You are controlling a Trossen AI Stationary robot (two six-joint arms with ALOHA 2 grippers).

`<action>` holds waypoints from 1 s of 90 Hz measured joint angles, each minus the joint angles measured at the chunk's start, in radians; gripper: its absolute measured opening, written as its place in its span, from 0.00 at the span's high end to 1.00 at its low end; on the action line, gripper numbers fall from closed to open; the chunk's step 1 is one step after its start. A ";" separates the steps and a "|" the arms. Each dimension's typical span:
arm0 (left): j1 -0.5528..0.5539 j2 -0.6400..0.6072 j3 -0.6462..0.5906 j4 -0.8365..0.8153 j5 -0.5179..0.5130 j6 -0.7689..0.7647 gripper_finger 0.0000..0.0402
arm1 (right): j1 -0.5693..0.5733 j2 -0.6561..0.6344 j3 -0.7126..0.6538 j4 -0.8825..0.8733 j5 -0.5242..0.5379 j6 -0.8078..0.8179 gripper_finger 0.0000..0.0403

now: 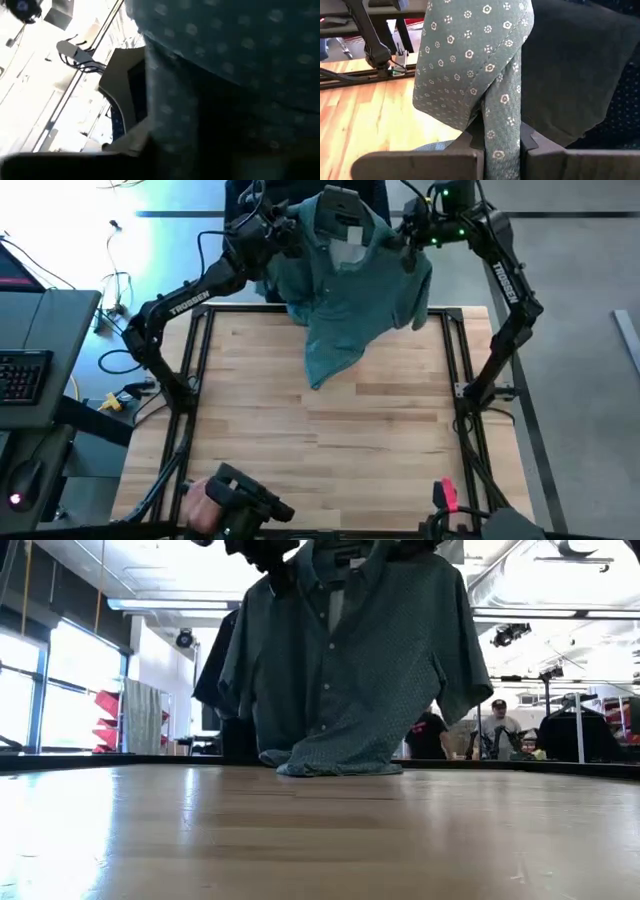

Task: Hang clothes
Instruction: Hang the hangered light blue polo shirt on the hanger rack

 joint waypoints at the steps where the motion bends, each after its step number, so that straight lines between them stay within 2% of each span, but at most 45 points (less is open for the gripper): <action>1: 0.002 0.000 0.000 0.002 0.002 0.002 0.87 | 0.000 0.000 0.000 0.005 0.008 0.002 0.97; 10: 0.028 0.002 -0.001 0.043 0.003 0.006 0.87 | 0.004 0.000 0.000 0.046 0.127 0.036 0.90; 26: 0.124 0.022 -0.002 0.156 0.078 0.038 0.87 | 0.008 0.005 0.002 0.085 0.489 0.119 0.70; 31: 0.160 0.045 0.027 0.182 0.102 0.047 0.87 | 0.003 0.006 0.002 0.092 0.567 0.137 0.65; 36: 0.193 0.075 0.068 0.202 0.077 0.079 0.87 | -0.003 0.002 0.002 0.068 0.667 0.161 0.59; 44: 0.244 0.136 0.166 0.249 0.049 0.098 0.87 | -0.014 0.000 0.003 0.035 0.754 0.189 0.52; 58: 0.286 0.235 0.359 0.257 0.092 0.081 0.87 | -0.011 -0.004 0.001 -0.054 0.800 0.197 0.47; 84: 0.331 0.394 0.715 0.263 0.223 0.101 0.87 | -0.013 -0.011 0.000 -0.137 0.806 0.219 0.49; 90: 0.337 0.397 0.700 0.351 0.271 0.097 0.87 | -0.015 -0.012 0.000 -0.140 0.808 0.223 0.49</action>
